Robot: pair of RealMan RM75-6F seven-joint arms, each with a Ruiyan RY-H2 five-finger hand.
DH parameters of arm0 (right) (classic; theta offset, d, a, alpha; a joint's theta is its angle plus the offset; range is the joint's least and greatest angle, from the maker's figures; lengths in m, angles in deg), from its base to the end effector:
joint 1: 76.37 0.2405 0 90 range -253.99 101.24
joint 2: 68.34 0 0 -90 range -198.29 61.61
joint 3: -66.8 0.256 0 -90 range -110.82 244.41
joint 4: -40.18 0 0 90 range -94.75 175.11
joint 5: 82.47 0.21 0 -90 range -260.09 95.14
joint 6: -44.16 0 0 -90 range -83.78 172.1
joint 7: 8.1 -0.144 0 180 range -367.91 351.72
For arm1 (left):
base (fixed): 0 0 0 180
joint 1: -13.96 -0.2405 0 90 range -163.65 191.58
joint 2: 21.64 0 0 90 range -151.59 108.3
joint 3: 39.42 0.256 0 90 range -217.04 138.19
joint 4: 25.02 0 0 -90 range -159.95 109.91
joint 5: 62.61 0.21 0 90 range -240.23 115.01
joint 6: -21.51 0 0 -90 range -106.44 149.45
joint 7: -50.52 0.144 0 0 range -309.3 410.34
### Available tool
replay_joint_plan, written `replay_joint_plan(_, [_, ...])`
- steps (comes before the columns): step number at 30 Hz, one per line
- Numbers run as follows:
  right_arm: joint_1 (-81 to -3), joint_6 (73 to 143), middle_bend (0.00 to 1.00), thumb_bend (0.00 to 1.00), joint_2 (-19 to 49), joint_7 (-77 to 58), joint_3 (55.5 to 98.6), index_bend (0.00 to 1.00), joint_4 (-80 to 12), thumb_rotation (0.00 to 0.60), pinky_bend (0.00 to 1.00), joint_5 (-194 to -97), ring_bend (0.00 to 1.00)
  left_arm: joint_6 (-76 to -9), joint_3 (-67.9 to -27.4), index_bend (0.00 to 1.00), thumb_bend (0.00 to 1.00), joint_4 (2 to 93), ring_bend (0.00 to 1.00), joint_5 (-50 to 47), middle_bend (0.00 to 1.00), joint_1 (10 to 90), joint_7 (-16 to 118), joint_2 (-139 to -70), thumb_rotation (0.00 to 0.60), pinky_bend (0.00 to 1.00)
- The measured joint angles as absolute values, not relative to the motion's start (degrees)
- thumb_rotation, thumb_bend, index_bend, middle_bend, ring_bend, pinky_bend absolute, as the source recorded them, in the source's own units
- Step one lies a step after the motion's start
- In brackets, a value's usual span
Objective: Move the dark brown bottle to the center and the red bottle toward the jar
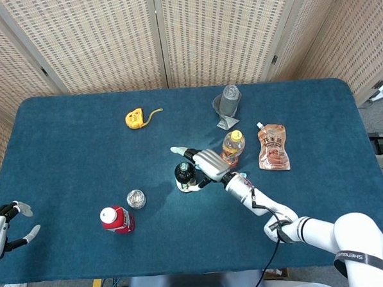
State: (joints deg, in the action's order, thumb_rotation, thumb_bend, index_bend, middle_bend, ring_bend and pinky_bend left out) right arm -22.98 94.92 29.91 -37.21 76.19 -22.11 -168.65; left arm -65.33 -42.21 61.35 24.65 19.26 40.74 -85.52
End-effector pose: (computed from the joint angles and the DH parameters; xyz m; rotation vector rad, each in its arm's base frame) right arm -0.0944 -0.3831 -0.0562 2.0181 -1.2417 1.3463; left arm -0.3251 0.1848 0.1739 -1.3629 -0.9127 -0.9923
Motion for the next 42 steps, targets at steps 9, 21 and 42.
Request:
replay_joint_plan(9, [-25.97, 96.44, 0.2, 0.0, 24.54, -22.9, 76.33, 0.11, -32.22, 0.6, 0.39, -164.79, 0.2, -65.08, -41.94, 0.51, 0.2, 61.48, 0.39, 25.11, 0.42, 19.44, 41.84, -85.83, 0.6, 0.59])
replay_joint_plan(21, [-35.76, 105.86, 0.25, 0.0, 13.03, -3.36, 73.71, 0.19, -51.52, 0.6, 0.39, -160.03, 0.2, -64.83, -41.93, 0.51, 0.2, 61.88, 0.39, 25.25, 0.42, 19.77, 43.44, -86.27, 0.6, 0.59])
replay_joint_plan(42, [-57.1, 129.35, 0.47, 0.0, 1.64, 0.66, 60.66, 0.47, -55.13, 0.6, 0.4, -174.21, 0.38, -64.03, -41.27, 0.5, 0.2, 62.36, 0.39, 26.66, 0.42, 20.61, 43.57, -87.26, 0.6, 0.6])
